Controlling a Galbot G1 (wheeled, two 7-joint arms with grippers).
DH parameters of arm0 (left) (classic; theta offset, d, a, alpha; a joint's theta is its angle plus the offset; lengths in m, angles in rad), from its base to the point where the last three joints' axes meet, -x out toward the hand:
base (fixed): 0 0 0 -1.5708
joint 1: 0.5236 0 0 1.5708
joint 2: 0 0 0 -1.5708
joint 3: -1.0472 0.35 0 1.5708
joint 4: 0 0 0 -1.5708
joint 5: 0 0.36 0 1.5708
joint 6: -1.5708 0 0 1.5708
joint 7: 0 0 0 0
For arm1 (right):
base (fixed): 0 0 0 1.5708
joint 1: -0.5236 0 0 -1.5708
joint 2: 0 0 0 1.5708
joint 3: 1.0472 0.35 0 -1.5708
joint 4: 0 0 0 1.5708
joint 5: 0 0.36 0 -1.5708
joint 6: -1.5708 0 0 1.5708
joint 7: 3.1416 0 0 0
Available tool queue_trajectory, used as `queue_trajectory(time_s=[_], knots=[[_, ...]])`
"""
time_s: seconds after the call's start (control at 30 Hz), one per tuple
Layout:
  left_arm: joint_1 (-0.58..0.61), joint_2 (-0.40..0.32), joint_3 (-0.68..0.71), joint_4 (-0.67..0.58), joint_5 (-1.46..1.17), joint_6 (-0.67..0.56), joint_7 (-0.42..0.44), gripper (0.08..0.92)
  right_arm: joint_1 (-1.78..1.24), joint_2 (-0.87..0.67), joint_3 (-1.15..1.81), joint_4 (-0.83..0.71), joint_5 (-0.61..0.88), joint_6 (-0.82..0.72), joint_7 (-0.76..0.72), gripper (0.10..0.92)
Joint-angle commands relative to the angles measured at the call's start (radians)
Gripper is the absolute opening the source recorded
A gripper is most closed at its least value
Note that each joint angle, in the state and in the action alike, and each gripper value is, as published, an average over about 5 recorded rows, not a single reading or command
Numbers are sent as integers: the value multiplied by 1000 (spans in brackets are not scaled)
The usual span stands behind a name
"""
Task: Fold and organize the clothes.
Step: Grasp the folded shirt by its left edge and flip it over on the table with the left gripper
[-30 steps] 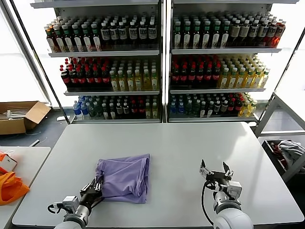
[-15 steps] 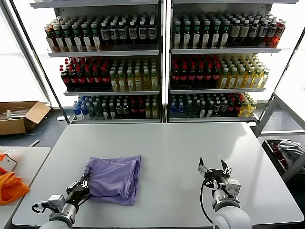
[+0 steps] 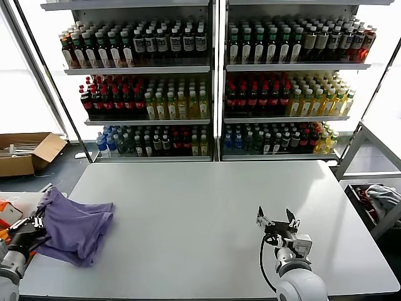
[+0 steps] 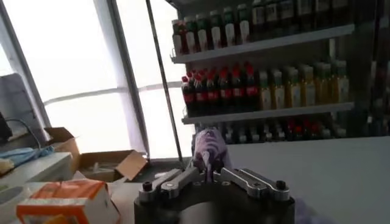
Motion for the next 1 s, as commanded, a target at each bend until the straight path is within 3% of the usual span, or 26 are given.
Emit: queue_trajectory(time_s=[0.03,0.33,0.43,0.5,0.67,1.0], knots=[[-7,-8,122,-159,62,7,4,113,-9,0,26,5,0,-3,0,823],[-74,-219,729,-322,94,128,-111,113,-87,15,102,21,-26,0,-4,823],[-111,-283,919,-276,157,165,-140,113,-115,33,121,19,-47,4,-5,823],[-147,-332,1012,-178,248,154,-133,113,-136,51,132,18,-65,9,-7,823],[-278,-398,1076,40,324,150,-139,113,-192,88,151,40,-102,17,-16,823],[-399,-392,1070,70,197,145,-152,113,-209,82,164,49,-121,14,-21,823]])
